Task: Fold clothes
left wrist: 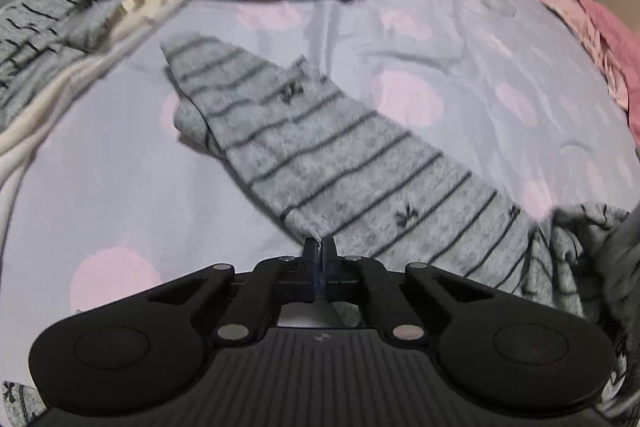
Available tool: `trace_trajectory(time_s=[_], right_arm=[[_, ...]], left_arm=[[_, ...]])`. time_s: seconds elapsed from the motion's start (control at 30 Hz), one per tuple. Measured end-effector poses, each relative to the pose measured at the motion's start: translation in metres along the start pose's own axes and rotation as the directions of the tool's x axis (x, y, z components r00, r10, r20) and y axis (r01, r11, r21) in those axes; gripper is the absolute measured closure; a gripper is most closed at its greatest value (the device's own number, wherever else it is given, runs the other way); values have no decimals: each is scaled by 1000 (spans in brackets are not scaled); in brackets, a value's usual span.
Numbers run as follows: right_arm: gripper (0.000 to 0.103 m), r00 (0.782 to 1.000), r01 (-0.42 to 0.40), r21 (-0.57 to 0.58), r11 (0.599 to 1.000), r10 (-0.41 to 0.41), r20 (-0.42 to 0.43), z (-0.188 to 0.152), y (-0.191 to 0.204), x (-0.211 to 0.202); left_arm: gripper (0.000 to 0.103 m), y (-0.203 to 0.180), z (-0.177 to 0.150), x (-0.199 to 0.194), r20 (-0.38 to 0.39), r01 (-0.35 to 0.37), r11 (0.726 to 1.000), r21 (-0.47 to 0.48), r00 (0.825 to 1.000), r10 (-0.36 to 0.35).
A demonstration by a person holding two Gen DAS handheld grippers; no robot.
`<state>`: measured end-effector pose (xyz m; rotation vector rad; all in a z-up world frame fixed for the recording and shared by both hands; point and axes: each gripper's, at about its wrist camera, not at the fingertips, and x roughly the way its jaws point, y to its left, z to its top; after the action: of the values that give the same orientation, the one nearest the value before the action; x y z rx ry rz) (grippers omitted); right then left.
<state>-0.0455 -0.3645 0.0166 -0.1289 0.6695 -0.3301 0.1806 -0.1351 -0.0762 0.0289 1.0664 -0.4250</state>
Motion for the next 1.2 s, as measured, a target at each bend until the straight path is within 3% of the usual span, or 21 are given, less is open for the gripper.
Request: trace_trajectory(time_s=[0.13, 0.27, 0.37, 0.53, 0.63, 0.7, 0.83, 0.9, 1.03, 1.13, 1.2], right_arm=[[84, 986, 166, 140, 976, -168, 5, 1, -55, -14], [85, 959, 271, 221, 937, -283, 24, 2, -90, -40], [85, 940, 316, 278, 907, -338, 34, 2, -116, -60], [85, 910, 371, 306, 877, -409, 69, 12, -151, -107], [85, 899, 385, 328, 863, -430, 78, 15, -172, -135], [85, 907, 370, 359, 857, -418, 62, 12, -186, -144], [84, 957, 275, 416, 866, -287, -35, -6, -206, -119], [83, 971, 238, 477, 846, -214, -104, -20, -212, -90], [81, 964, 209, 573, 792, -70, -255, -56, -212, -23], [75, 944, 241, 508, 827, -78, -320, -64, -200, 1], [73, 949, 247, 487, 838, -109, -295, -61, -199, -3]], left_arm=[[103, 7, 14, -34, 117, 17, 999, -45, 993, -12], [103, 22, 29, -84, 245, 68, 990, -123, 969, -36], [103, 36, 40, -127, 345, 103, 980, -168, 938, -40], [103, 64, 49, -199, 491, 161, 962, -222, 871, -33], [103, 74, 52, -230, 538, 142, 967, -210, 843, -6], [103, 81, 53, -250, 568, 125, 971, -201, 823, 12], [103, 78, 62, -229, 473, -47, 990, -136, 875, 106], [103, 78, 66, -211, 414, -128, 986, -102, 896, 159], [103, 81, 72, -161, 289, -205, 975, -87, 931, 222], [103, 82, 72, -147, 255, -206, 975, -86, 941, 221], [103, 81, 73, -142, 244, -204, 975, -84, 945, 218]])
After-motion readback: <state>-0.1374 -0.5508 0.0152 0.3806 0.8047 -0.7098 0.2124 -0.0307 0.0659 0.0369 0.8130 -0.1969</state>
